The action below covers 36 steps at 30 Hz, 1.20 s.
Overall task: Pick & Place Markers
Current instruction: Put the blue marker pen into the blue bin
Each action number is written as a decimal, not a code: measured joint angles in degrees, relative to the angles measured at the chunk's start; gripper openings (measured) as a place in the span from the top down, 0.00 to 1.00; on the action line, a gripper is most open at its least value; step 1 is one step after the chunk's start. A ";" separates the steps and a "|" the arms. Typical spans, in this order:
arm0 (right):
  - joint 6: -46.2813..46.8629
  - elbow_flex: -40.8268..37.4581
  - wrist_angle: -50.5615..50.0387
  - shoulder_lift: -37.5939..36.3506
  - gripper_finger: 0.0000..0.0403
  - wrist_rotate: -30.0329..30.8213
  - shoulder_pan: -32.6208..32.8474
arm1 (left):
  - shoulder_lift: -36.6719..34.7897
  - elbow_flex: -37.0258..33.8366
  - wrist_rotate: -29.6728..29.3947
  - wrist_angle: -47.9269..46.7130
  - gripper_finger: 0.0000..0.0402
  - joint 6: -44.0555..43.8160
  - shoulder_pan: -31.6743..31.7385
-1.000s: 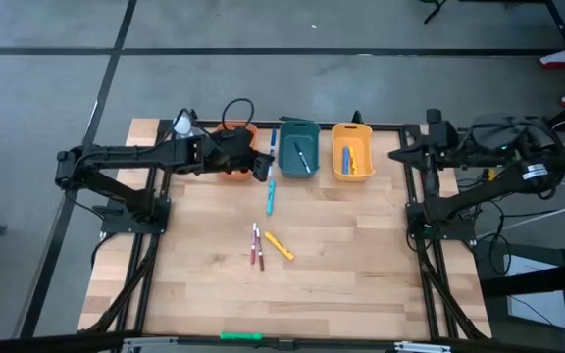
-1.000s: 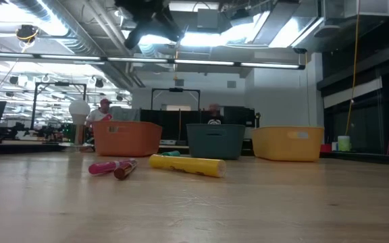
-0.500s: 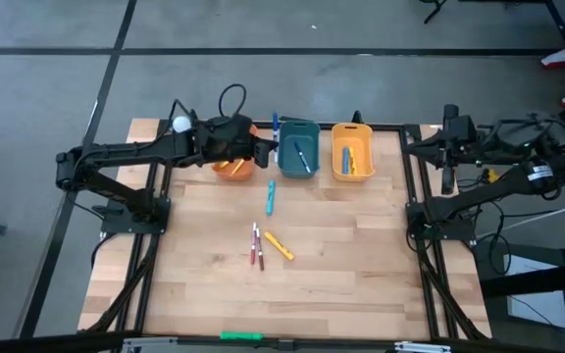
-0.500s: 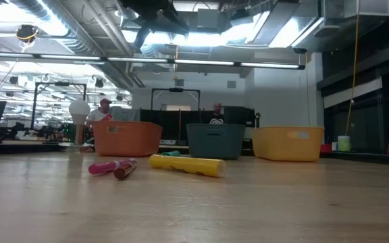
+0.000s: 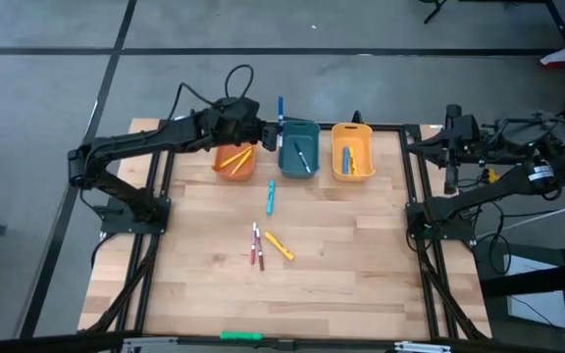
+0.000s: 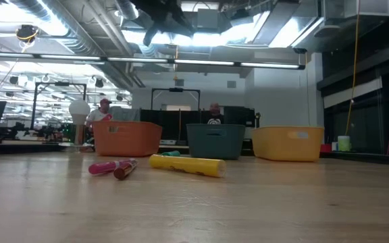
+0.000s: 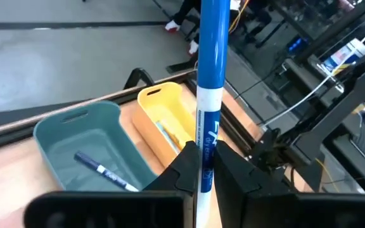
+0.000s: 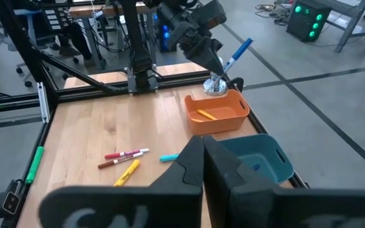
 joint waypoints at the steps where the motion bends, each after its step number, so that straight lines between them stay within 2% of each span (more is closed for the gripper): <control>1: 0.01 0.00 0.00 0.00 1.00 0.00 0.00 | 0.57 0.81 0.31 -0.38 0.95 0.26 0.26; 10: 0.02 0.00 0.00 0.02 1.00 -0.04 0.01 | 6.70 5.41 3.12 -3.57 0.95 0.65 1.90; 36: 0.35 0.00 -0.04 0.04 1.00 -0.11 0.02 | 20.10 5.43 7.97 -3.17 0.95 -5.15 5.08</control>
